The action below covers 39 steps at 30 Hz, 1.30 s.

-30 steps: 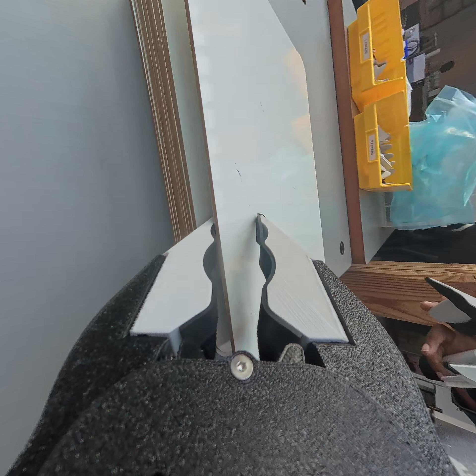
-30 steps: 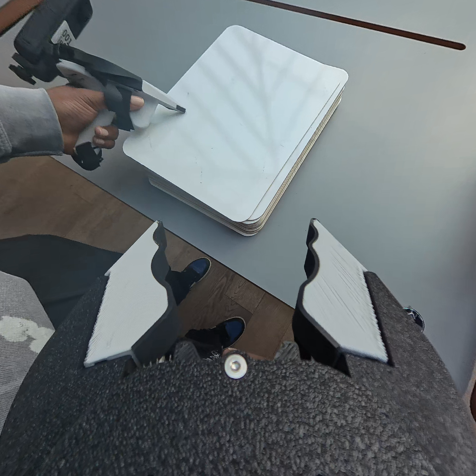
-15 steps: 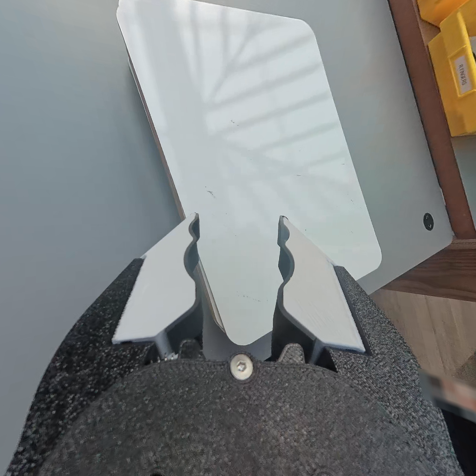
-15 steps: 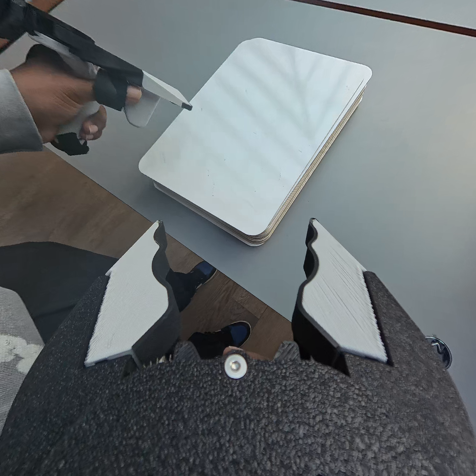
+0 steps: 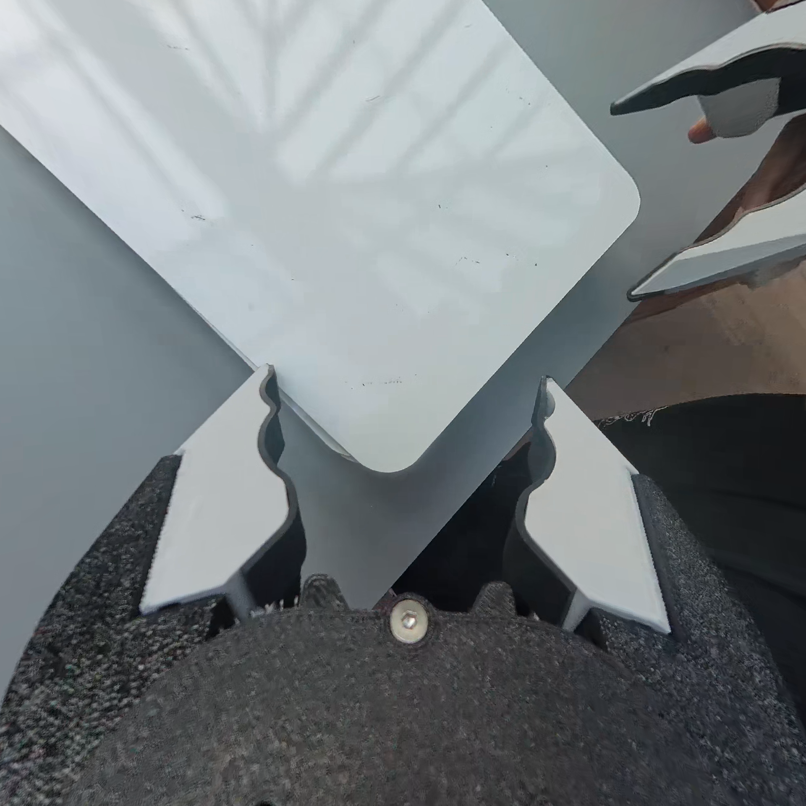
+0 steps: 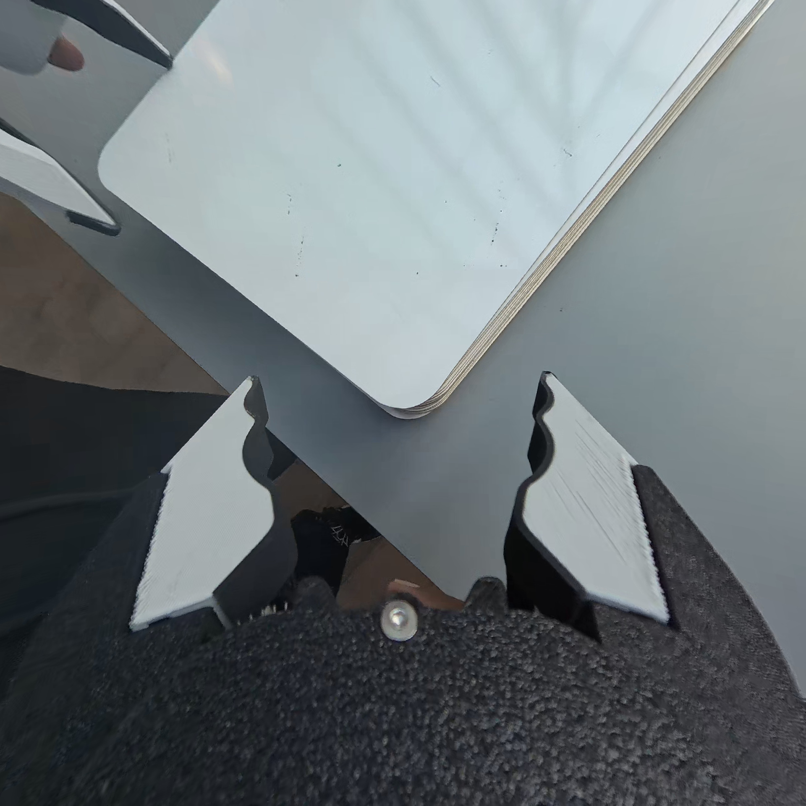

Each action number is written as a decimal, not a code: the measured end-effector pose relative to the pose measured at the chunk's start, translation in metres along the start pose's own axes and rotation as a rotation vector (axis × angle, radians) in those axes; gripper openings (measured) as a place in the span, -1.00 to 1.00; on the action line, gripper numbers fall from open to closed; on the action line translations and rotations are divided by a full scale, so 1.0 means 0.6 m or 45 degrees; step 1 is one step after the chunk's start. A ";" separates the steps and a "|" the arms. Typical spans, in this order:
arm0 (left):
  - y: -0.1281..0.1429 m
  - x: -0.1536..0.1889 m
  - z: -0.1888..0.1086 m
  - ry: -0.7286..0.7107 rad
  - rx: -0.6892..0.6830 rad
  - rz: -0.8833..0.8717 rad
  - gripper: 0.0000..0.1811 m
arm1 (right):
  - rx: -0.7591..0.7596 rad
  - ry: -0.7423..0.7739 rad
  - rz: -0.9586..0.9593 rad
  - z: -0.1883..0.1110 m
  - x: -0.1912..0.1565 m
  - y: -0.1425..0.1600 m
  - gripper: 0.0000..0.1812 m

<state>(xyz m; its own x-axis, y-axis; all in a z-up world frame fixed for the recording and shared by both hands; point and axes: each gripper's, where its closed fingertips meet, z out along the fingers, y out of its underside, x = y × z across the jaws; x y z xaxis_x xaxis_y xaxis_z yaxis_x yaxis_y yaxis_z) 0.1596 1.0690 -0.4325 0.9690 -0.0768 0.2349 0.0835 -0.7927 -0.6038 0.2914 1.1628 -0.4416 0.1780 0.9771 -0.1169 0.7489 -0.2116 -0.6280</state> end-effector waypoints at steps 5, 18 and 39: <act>0.008 -0.013 -0.001 -0.032 -0.090 0.133 0.29 | -0.113 -0.032 -0.059 0.035 0.006 0.009 0.37; 0.036 -0.046 0.031 -0.145 -0.268 0.332 0.08 | -0.241 -0.055 -0.192 0.076 0.011 0.016 0.17; 0.092 -0.052 0.040 -0.131 -0.370 0.346 0.17 | -0.305 0.000 -0.281 0.078 0.017 0.024 0.16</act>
<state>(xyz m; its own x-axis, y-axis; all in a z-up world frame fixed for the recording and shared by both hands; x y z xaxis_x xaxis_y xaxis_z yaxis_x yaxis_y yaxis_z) 0.1397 1.0420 -0.4914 0.9661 -0.2579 0.0101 -0.2337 -0.8908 -0.3897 0.2744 1.1708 -0.4879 -0.0052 1.0000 0.0019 0.8982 0.0055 -0.4396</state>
